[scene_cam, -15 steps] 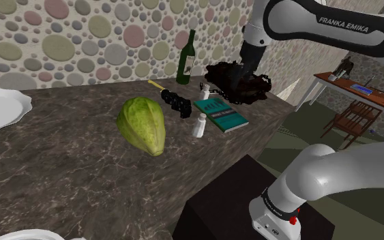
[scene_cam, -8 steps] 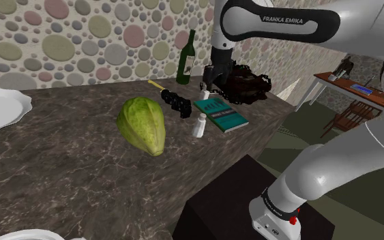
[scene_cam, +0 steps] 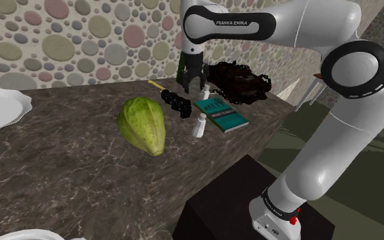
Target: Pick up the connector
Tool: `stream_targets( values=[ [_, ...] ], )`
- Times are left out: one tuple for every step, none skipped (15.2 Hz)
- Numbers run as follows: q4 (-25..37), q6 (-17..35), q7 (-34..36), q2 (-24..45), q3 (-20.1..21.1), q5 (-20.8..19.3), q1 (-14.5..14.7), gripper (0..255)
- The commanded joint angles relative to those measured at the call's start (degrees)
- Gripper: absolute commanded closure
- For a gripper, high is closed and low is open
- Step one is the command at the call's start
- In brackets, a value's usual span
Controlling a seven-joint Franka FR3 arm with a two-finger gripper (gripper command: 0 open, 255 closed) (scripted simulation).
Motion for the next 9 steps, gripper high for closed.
stream_targets(
  values=[
    [5.15, -1.28, 1.88, 6.01, 0.31, -0.70, 0.66, 0],
    [8.00, -2.18, 2.61, 8.96, 0.34, -1.05, 1.02, 0],
    [10.99, -3.17, 3.27, 11.95, 0.30, -1.38, 1.44, 0],
    [13.57, -4.06, 3.78, 14.45, 0.23, -1.63, 1.82, 0],
    [12.87, -3.31, 3.86, 14.50, 0.17, -1.63, 1.82, 0],
    [12.19, -2.58, 3.94, 14.56, 0.15, -1.64, 1.80, 0],
    [11.53, -1.85, 4.03, 14.63, 0.13, -1.66, 1.77, 0],
    [10.88, -1.12, 4.12, 14.72, 0.12, -1.68, 1.74, 0],
    [10.26, -0.41, 4.21, 14.82, 0.10, -1.71, 1.72, 0]
  ],
)
